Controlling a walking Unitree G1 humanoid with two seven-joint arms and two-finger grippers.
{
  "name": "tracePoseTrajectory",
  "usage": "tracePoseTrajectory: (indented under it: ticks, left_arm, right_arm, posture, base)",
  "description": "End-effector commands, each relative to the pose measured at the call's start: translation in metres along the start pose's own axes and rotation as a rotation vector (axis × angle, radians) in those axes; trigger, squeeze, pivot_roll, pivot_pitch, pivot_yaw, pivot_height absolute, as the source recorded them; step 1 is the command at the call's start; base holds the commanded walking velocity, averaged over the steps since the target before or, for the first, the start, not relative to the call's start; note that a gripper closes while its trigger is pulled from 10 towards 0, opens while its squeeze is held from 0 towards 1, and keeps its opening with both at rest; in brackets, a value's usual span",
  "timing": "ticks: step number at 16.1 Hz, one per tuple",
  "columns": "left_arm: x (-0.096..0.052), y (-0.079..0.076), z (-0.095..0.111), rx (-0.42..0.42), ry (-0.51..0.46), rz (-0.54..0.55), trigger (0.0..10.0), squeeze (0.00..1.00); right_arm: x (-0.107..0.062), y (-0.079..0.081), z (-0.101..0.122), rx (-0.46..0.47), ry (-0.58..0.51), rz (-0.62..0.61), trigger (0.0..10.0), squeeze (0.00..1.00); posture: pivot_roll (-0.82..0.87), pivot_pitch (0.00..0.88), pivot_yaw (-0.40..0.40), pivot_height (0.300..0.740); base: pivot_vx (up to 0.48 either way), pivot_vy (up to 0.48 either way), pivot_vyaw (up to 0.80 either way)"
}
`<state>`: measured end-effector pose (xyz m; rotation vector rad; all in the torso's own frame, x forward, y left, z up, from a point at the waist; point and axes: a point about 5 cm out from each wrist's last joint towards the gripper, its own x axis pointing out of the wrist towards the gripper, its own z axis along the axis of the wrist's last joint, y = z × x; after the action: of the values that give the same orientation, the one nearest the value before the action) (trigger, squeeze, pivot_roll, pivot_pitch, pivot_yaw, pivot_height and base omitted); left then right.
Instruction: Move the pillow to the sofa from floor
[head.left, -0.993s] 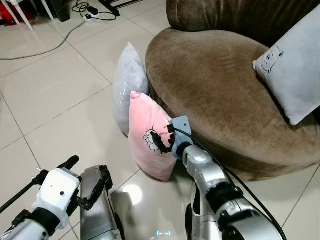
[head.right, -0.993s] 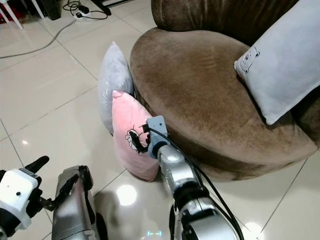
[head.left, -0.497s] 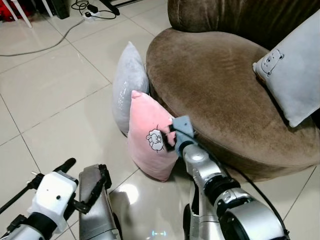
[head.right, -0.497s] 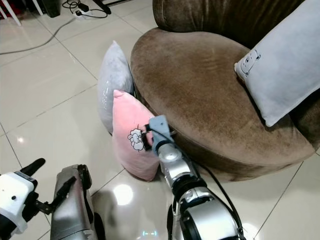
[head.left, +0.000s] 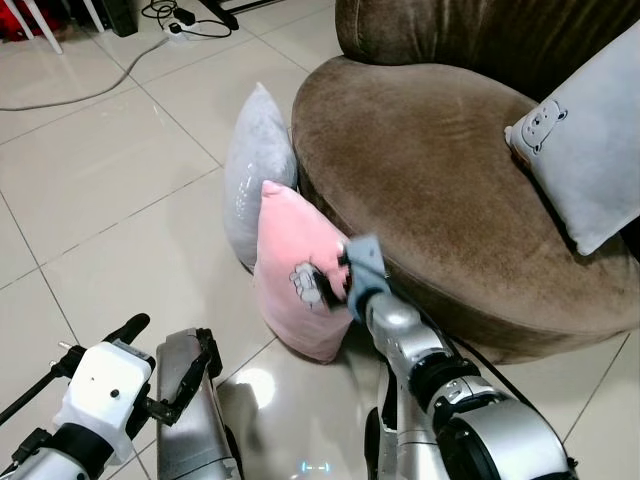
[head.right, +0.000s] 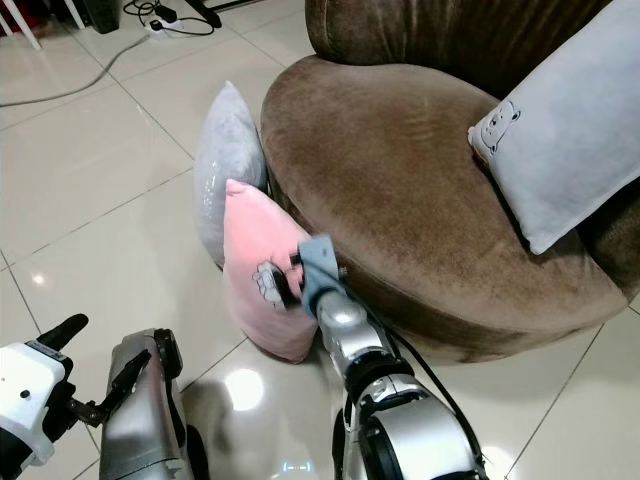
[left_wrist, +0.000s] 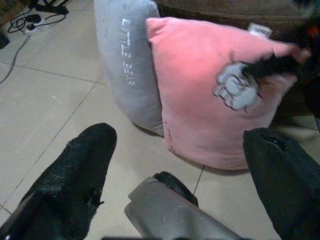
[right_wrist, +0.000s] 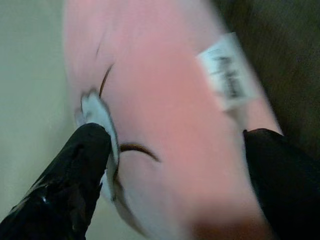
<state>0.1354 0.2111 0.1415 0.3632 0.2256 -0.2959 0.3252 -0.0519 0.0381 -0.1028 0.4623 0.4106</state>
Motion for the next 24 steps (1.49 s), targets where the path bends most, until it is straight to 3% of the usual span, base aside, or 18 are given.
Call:
tracePoseTrajectory:
  ticks: [1,5,6,7,8,9,24]
  left_arm:
    - [-0.001,-0.002,-0.001,-0.001,0.011,-0.013,10.0,0.00]
    - [-0.003,-0.008,-0.004,-0.037,0.037,-0.092,10.0,0.00]
    - [-0.004,-0.011,-0.004,-0.058,0.045,-0.131,10.0,0.00]
    - [-0.007,-0.013,-0.005,-0.079,0.054,-0.170,10.0,0.00]
    - [-0.008,-0.014,-0.005,-0.081,0.058,-0.186,10.0,0.00]
    - [-0.008,-0.014,-0.006,-0.079,0.060,-0.189,10.0,0.00]
    - [0.000,-0.017,-0.006,-0.076,0.058,-0.215,10.0,0.00]
  right_arm:
    - [-0.001,0.006,-0.015,-0.060,0.082,0.031,10.0,0.00]
    - [-0.001,0.010,-0.011,-0.024,0.059,0.061,10.0,0.00]
    - [-0.001,0.011,-0.010,-0.029,0.055,0.073,9.3,0.00]
    - [-0.001,0.011,-0.010,-0.036,0.051,0.086,4.4,0.00]
    - [-0.001,0.011,-0.010,-0.042,0.048,0.089,0.5,0.00]
    - [-0.001,0.011,-0.010,-0.045,0.044,0.090,0.0,0.00]
    - [-0.001,0.019,-0.014,-0.099,0.053,0.139,0.0,0.00]
  posture:
    - [-0.02,0.180,-0.033,0.440]
    - [-0.03,0.173,-0.033,0.440]
    - [-0.03,0.172,-0.033,0.440]
    - [-0.03,0.171,-0.032,0.440]
    - [-0.03,0.170,-0.033,0.440]
    - [-0.03,0.167,-0.032,0.440]
    - [-0.02,0.137,-0.036,0.440]
  base:
    - [0.000,0.000,0.00]
    - [0.000,0.000,0.00]
    - [0.000,0.000,0.00]
    - [0.000,0.000,0.00]
    - [0.000,0.000,0.00]
    - [0.000,0.000,0.00]
    - [0.000,0.000,0.00]
